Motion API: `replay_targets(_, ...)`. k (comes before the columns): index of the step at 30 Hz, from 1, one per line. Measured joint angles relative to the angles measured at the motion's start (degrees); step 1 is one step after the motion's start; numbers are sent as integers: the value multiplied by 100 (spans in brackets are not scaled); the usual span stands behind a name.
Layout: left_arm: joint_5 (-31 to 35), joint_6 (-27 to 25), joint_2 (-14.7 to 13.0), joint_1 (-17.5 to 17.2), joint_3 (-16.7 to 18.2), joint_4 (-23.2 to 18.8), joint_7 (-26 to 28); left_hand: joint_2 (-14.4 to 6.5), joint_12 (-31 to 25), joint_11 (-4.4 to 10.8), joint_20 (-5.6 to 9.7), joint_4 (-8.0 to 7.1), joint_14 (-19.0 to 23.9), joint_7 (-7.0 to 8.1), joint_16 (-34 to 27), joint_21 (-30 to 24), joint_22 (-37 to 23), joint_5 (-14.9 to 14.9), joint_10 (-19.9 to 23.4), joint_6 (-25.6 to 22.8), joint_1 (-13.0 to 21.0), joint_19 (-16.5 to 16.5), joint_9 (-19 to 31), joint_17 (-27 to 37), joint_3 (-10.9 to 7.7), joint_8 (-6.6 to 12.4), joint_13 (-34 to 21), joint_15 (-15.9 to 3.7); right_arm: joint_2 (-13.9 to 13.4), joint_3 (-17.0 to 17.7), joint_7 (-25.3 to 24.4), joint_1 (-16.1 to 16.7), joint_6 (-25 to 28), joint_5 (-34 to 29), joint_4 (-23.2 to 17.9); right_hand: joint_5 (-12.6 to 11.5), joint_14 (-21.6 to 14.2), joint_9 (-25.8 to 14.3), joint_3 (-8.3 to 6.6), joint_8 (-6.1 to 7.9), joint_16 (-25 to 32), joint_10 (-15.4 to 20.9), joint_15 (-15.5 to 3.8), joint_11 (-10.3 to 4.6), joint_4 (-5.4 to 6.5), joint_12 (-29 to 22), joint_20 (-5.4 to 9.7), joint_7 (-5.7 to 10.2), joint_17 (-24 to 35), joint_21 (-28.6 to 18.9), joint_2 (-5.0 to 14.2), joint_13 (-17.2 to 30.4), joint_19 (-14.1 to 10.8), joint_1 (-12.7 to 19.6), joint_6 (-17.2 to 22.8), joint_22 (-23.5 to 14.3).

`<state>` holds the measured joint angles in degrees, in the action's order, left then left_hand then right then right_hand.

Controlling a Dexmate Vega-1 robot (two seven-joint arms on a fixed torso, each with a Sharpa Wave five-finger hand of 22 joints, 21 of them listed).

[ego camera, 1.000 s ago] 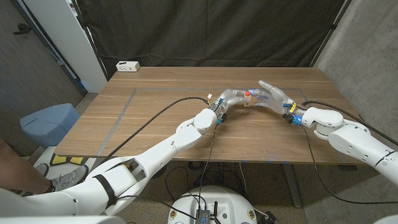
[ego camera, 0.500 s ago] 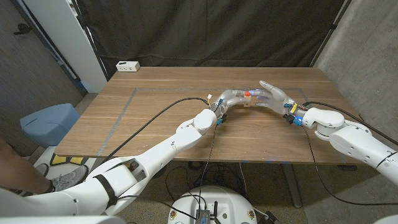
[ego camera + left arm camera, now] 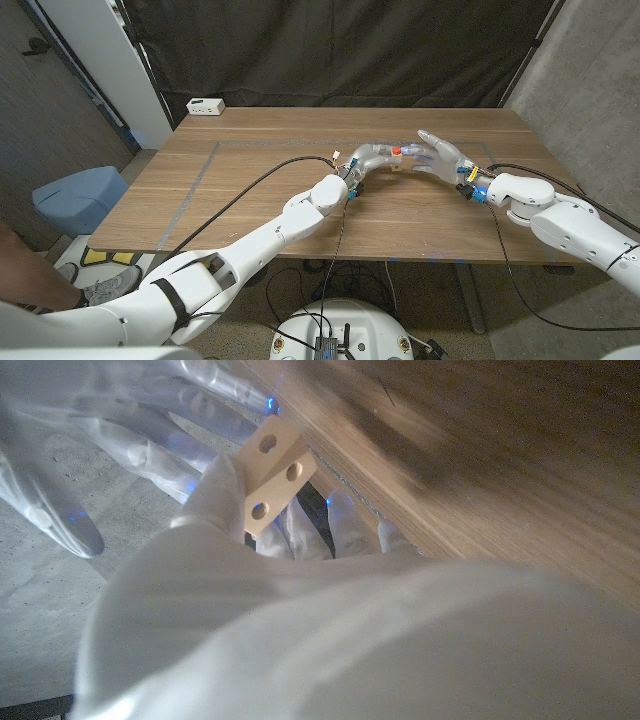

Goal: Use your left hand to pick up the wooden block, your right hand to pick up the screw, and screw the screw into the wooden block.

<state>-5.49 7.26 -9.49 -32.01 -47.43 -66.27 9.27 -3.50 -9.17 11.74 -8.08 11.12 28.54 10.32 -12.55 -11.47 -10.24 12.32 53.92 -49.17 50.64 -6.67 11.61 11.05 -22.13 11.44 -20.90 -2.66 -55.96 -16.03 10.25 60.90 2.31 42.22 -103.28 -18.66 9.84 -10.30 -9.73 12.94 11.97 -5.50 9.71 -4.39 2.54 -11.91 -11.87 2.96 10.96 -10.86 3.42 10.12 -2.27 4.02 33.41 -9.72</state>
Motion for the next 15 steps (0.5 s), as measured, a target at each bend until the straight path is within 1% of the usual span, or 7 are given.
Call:
replay_targets(3,-7,9,7,10,4,27,-8,0,13,-1,0,0,0,0,0,0,0,0,1,0,0,0,0,0,0,0,0,0,-2,2,10,1,7,8,-6,0,0,0,0,21,0,61,0,-1,0,0,0,-35,-4,0,0,0,0,0,99,0)
replay_targets(6,-20,26,14,25,10,59,-21,0,13,-1,0,0,0,-1,0,0,0,0,1,1,0,0,0,0,0,-1,0,0,-2,2,36,0,9,12,-7,0,0,1,0,32,0,106,0,19,0,0,-23,-31,-4,0,0,0,-23,0,153,0)
replay_targets(7,-25,33,16,28,11,67,-28,0,13,-3,0,0,0,-1,0,0,0,-1,3,2,0,0,-1,0,0,-18,-1,0,-2,2,53,0,9,13,-7,1,14,-55,0,99,0,113,-14,8,0,0,-31,-45,-4,0,0,0,-31,0,273,0)
replay_targets(11,-35,61,26,43,12,95,-51,0,13,-3,0,0,0,-2,0,0,0,-1,3,3,0,0,-2,0,0,1,-1,0,6,-23,141,-26,9,21,-8,1,20,-11,0,76,0,175,-20,8,0,0,-17,-43,-4,0,0,1,-46,0,306,0)
replay_targets(13,-40,65,27,46,14,108,-53,0,13,-3,0,0,0,-11,0,0,0,-1,3,11,0,0,-2,0,0,2,-1,0,11,-25,158,-46,2,22,8,1,20,-9,0,76,0,197,-20,12,0,0,0,-81,-4,0,0,1,-63,0,368,0)
replay_targets(15,-44,72,30,51,15,124,-63,0,13,-4,0,0,0,-11,0,0,0,-1,5,11,0,0,-2,0,0,2,-1,0,22,-41,193,-69,-11,28,34,-21,-4,-9,0,76,0,203,-45,19,0,0,0,-63,-4,0,0,1,-63,0,409,0)
